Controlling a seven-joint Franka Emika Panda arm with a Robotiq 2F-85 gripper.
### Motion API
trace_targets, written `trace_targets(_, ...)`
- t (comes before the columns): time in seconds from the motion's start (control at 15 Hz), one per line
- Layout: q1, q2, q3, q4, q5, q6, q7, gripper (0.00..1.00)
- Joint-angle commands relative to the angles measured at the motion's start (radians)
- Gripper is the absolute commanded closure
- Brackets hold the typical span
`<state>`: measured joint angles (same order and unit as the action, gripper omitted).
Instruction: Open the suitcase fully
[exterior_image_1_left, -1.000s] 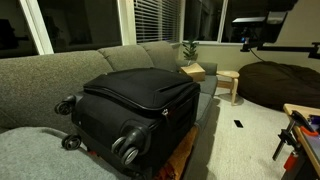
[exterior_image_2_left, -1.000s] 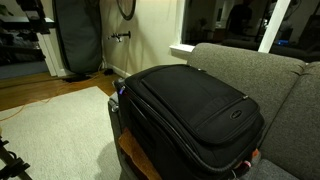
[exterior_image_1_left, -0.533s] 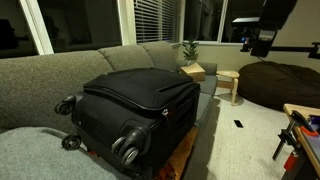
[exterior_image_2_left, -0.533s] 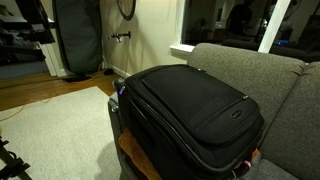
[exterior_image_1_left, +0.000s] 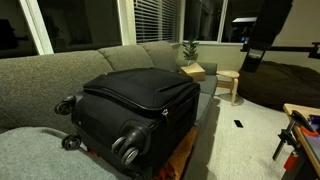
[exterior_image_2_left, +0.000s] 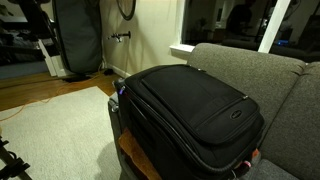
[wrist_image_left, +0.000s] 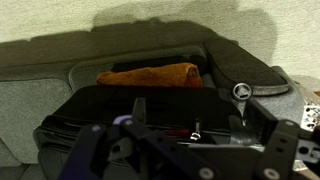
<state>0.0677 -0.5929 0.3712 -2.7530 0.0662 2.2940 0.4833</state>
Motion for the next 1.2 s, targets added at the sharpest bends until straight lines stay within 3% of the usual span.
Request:
trace_targets(0.0,0.014,0.040,0.013,-0.030,-0.022,0.093,0.042,0.00)
trace_targets(0.33,0.009,0.106,0.039,-0.022,-0.049,0.142,0.059,0.00)
trace_targets(0.4,0.022,0.091,0.008,-0.014,-0.032,0.111,0.024,0.00)
trace_targets(1.13,0.021,0.165,0.009,-0.004,-0.035,0.158,0.027,0.00)
